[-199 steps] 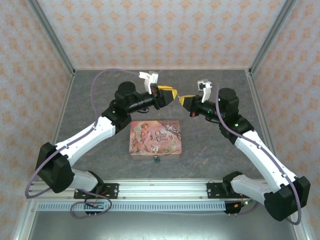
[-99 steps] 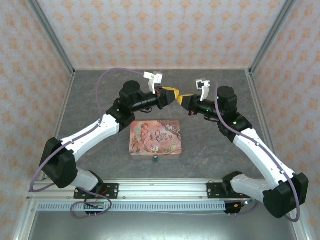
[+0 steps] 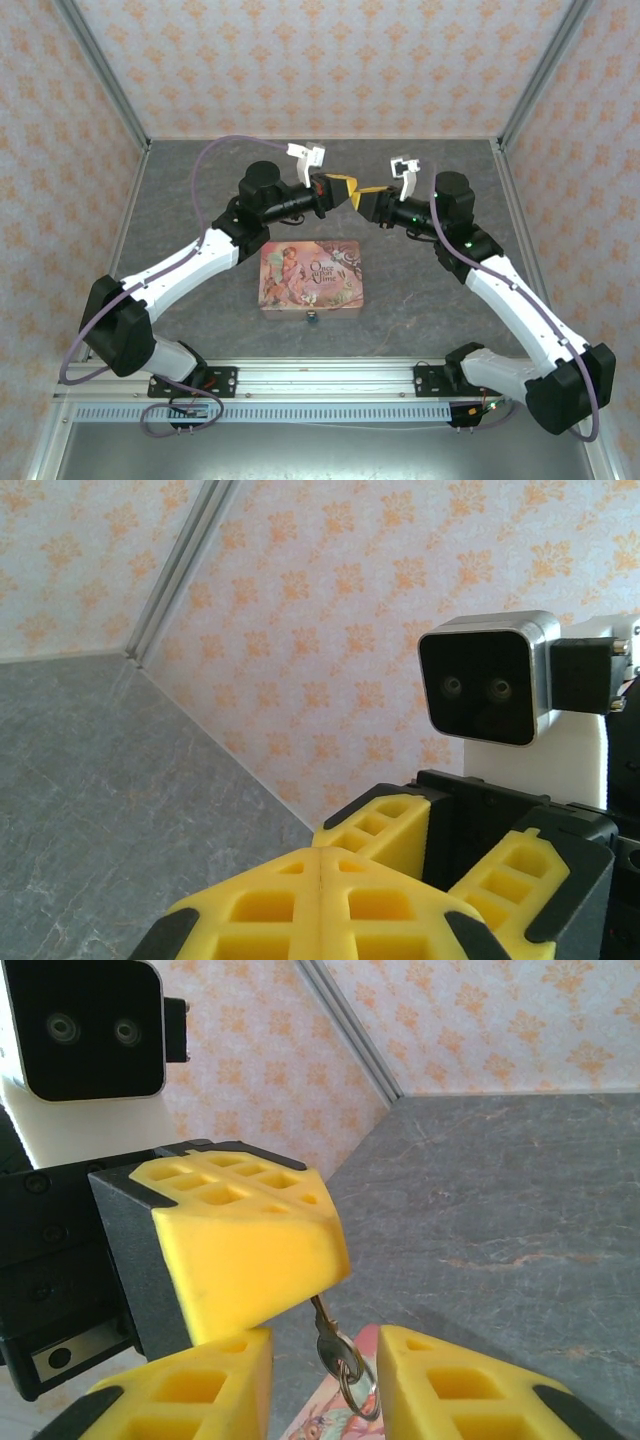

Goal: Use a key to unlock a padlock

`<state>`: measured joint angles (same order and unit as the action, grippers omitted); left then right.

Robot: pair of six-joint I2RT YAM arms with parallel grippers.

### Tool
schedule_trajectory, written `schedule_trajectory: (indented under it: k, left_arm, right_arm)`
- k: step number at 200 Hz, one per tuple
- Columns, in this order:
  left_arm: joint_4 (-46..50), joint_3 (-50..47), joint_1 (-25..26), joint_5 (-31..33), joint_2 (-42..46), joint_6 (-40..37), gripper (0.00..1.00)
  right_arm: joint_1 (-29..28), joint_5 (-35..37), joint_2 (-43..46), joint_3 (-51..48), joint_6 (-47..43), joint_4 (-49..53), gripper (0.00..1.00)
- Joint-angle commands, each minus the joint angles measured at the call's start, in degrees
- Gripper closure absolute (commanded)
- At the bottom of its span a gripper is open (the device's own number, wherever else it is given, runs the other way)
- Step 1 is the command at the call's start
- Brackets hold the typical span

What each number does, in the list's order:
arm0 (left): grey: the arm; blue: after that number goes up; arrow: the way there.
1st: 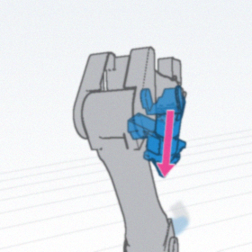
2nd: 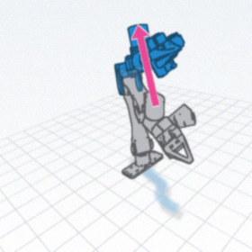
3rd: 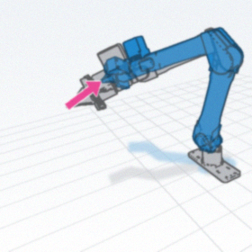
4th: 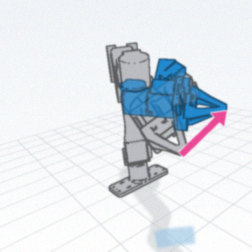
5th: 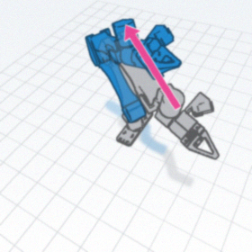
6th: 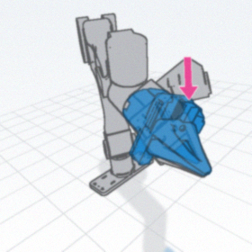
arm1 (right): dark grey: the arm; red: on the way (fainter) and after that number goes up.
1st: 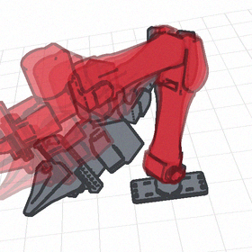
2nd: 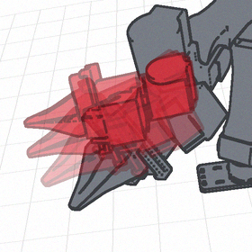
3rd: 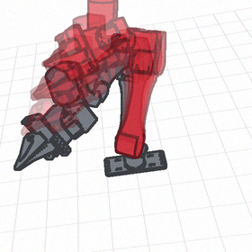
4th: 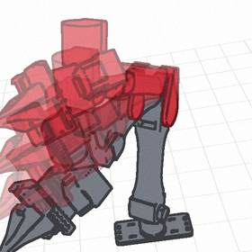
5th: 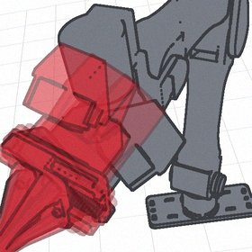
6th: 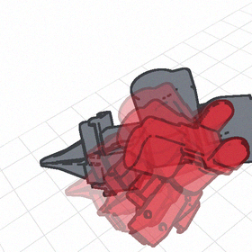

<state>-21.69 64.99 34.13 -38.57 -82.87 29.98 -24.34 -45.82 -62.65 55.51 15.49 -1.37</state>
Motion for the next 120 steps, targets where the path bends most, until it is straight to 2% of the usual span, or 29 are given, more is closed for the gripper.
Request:
schedule_trajectory:
  k: [1,42,94,120]
  left_arm:
    - [-0.24,1.84,0.54,-0.37,1.73,-1.06,1.0]
    - [-0.19,1.38,0.58,0.15,2.27,-1.08,1.0]
    - [-0.32,1.2,0.54,1.13,2.63,-1.31,1.0]
    - [-0.08,1.06,0.59,2.23,2.77,-1.46,1.0]
  right_arm:
    - [-0.44,-2.95,-0.96,1.55,0.67,-3.71,0.68]
    - [-0.41,-3.04,-1.69,1.4,0.72,-3.47,0.7]
    - [-0.44,-2.61,-1.68,0.66,0.43,-2.65,0.86]
    - [-0.37,-2.23,-1.51,0.39,0.25,-2.09,0.9]
